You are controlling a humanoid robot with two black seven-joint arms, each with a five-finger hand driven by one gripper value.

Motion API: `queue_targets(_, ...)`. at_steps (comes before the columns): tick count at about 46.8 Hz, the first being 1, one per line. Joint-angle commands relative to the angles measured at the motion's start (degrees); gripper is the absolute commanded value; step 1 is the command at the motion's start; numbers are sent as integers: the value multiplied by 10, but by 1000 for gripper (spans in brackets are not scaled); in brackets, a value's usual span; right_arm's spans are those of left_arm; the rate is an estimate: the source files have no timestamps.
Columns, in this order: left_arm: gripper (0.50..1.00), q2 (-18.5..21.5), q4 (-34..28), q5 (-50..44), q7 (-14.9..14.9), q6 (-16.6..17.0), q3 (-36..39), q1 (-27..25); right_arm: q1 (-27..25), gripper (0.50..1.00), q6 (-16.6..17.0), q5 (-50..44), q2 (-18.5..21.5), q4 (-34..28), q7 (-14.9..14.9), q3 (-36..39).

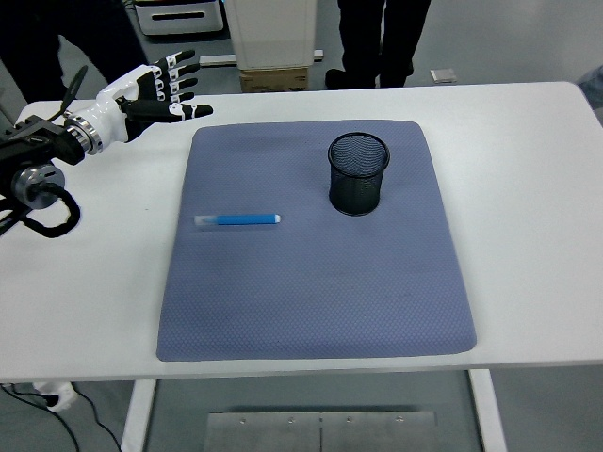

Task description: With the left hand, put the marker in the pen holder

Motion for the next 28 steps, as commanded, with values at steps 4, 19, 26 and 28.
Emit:
queue_targets(4,1000,3,-32,91,1,0,26,-28,0,1000,0,0,0,1,0,0)
queue_targets(19,1000,-8,-39,266,-4,-1,157,-83,0,1000,0,0,0,0,0,0)
queue_targets(26,1000,-12,-37,313,-5,0,170,-85,0,1000,0,0,0,0,0,0)
queue_targets(28,1000,-17,-36,322,-5,0,170,-85,0,1000,0,0,0,0,0,0)
